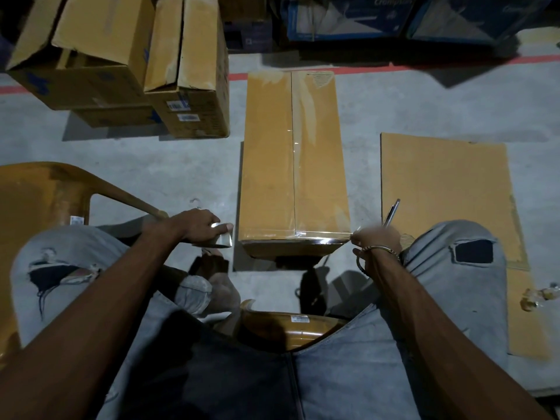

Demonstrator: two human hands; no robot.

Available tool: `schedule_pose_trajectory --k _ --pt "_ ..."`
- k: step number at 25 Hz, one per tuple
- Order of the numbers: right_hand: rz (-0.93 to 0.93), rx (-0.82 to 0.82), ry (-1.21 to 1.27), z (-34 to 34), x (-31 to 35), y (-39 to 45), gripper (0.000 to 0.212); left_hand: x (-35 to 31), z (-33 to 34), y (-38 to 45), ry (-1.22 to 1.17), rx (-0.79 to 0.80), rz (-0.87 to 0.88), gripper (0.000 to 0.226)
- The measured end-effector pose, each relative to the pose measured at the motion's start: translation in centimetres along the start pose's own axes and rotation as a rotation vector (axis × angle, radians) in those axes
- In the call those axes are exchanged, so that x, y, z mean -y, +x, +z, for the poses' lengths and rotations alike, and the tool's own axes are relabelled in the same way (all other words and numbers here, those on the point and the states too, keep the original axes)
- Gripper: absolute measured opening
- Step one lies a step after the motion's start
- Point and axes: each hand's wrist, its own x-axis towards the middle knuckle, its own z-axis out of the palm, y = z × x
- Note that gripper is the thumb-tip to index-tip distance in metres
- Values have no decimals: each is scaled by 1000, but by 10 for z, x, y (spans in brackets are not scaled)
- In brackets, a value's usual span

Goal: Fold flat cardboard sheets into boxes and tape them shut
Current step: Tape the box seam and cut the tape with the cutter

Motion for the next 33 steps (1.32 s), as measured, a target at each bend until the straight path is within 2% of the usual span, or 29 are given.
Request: schedule_pose_trajectory --k 4,9,11,15,19,21,23,25,27,28,29,31,32,33 --pt "-40 -64 41 0 5 -16 34 -1 6 8 -16 -13 6 58" --pt "-64 -97 101 2 -2 -13 28 5 13 17 -7 -116 -1 77" --pt "-52 -76 109 1 3 -22 30 7 13 17 52 -154 -4 72" --pt "-2 -76 111 6 5 -21 31 10 17 20 57 -156 -1 69" --pt "75 -8 171 13 2 -11 30 15 23 24 32 -142 11 94" --pt "173 75 193 12 10 -18 18 18 25 27 -2 -119 17 94" --pt "271 77 193 12 13 -17 13 19 27 30 -26 -108 12 86" --pt "338 144 207 9 13 -13 27 20 29 32 -38 -112 2 77" --pt "333 235 155 8 9 -11 57 21 32 34 -56 -115 -6 74" --pt "302 191 131 8 11 -16 66 22 32 35 -59 -119 -7 74" --pt "203 67 89 7 18 -23 63 23 33 35 -59 -124 -7 74" --pt "-217 -188 -154 10 35 -43 30 25 33 37 -65 -131 -5 72" --pt "-423 -191 -240 16 44 -57 19 25 33 37 -68 -134 0 71" --pt "-575 -101 -293 24 51 -74 17 26 33 37 -76 -134 3 70"
